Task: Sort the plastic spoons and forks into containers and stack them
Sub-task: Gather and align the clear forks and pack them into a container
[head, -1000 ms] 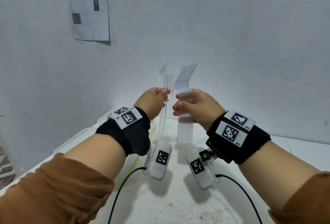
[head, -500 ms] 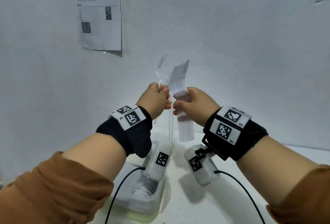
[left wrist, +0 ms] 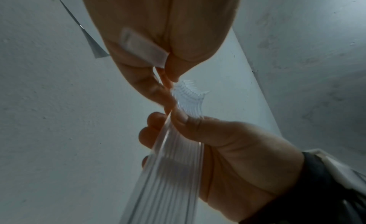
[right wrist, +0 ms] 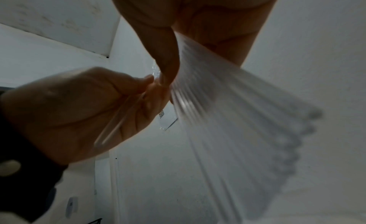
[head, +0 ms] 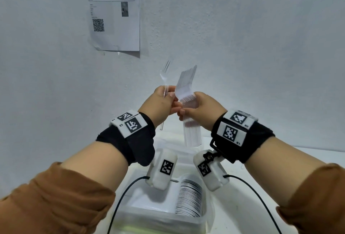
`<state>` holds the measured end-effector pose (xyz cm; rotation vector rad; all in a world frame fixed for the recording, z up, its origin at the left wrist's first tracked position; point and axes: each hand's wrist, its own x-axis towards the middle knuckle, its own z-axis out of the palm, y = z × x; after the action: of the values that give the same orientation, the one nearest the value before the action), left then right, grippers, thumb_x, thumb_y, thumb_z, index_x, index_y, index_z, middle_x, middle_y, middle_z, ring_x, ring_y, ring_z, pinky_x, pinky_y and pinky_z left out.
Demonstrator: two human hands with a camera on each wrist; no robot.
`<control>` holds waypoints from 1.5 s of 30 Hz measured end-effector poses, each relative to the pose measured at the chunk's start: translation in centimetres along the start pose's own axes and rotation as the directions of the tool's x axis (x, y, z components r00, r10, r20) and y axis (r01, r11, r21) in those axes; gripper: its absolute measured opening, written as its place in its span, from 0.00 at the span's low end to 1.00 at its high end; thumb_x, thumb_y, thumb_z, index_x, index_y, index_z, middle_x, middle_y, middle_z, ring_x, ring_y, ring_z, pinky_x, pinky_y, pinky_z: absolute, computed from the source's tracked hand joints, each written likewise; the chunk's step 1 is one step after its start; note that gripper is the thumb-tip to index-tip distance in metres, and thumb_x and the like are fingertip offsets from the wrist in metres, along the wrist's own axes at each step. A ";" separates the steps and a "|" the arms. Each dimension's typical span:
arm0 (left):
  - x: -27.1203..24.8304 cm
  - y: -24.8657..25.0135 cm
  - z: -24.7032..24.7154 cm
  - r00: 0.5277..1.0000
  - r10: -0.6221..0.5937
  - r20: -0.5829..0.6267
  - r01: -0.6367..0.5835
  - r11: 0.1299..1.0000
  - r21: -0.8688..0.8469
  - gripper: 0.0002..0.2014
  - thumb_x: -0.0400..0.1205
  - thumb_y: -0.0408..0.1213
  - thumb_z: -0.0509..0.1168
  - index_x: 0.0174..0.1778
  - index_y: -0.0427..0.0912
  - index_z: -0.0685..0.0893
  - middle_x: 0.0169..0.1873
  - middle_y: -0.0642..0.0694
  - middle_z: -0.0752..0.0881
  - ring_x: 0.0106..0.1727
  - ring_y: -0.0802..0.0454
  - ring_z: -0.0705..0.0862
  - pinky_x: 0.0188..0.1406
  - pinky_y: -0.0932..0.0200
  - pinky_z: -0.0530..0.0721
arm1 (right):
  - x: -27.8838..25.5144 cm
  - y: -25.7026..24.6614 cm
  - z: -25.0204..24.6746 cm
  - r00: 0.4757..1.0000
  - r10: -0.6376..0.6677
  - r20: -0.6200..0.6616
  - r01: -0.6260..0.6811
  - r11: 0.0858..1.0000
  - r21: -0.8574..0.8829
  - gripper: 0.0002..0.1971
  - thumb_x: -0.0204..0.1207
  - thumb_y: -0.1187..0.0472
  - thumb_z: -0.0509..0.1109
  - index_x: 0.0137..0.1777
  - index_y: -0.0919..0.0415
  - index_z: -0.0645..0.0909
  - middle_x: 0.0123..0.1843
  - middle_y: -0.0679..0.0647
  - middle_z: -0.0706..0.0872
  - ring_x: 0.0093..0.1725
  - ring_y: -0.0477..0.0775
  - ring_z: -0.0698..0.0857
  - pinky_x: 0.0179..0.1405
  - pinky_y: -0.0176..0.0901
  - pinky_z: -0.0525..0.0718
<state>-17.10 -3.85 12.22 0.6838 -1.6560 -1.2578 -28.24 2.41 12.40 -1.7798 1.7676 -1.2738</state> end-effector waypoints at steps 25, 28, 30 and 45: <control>2.5 -0.7 -4.3 0.988 0.114 0.107 -0.135 0.966 0.221 0.07 0.87 0.38 0.53 0.56 0.45 0.74 0.38 0.54 0.80 0.40 0.54 0.79 0.48 0.56 0.80 | 2.8 -3.6 2.7 0.995 0.096 -0.032 -0.080 0.941 0.328 0.12 0.78 0.73 0.66 0.38 0.56 0.81 0.37 0.54 0.84 0.38 0.50 0.84 0.38 0.45 0.85; 2.7 -0.7 -4.2 0.985 0.118 0.125 -0.147 0.957 0.249 0.06 0.86 0.38 0.56 0.50 0.47 0.78 0.37 0.54 0.81 0.41 0.54 0.80 0.56 0.51 0.81 | 2.7 -3.4 2.6 0.994 0.106 -0.035 -0.088 0.937 0.337 0.13 0.78 0.73 0.66 0.37 0.55 0.81 0.37 0.54 0.84 0.38 0.50 0.84 0.39 0.46 0.86; 2.8 -0.6 -4.1 0.987 0.113 0.117 -0.136 0.968 0.211 0.09 0.85 0.35 0.58 0.44 0.49 0.80 0.33 0.52 0.81 0.37 0.54 0.79 0.55 0.52 0.82 | 2.6 -3.2 2.5 0.994 0.107 -0.035 -0.088 0.937 0.339 0.14 0.77 0.73 0.66 0.36 0.55 0.81 0.36 0.53 0.84 0.38 0.50 0.85 0.38 0.46 0.86; 3.1 2.2 -1.9 0.998 0.028 0.063 -0.032 0.997 0.067 0.19 0.86 0.27 0.53 0.73 0.41 0.70 0.39 0.47 0.85 0.35 0.58 0.84 0.36 0.68 0.84 | 3.2 -1.3 -1.7 0.999 0.049 0.007 -0.049 0.955 0.291 0.11 0.75 0.71 0.71 0.39 0.55 0.78 0.36 0.54 0.86 0.38 0.50 0.86 0.44 0.48 0.86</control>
<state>-16.52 -6.60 15.41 0.6645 -1.7601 -1.2169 -29.24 0.35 15.47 -1.5611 1.5200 -1.4293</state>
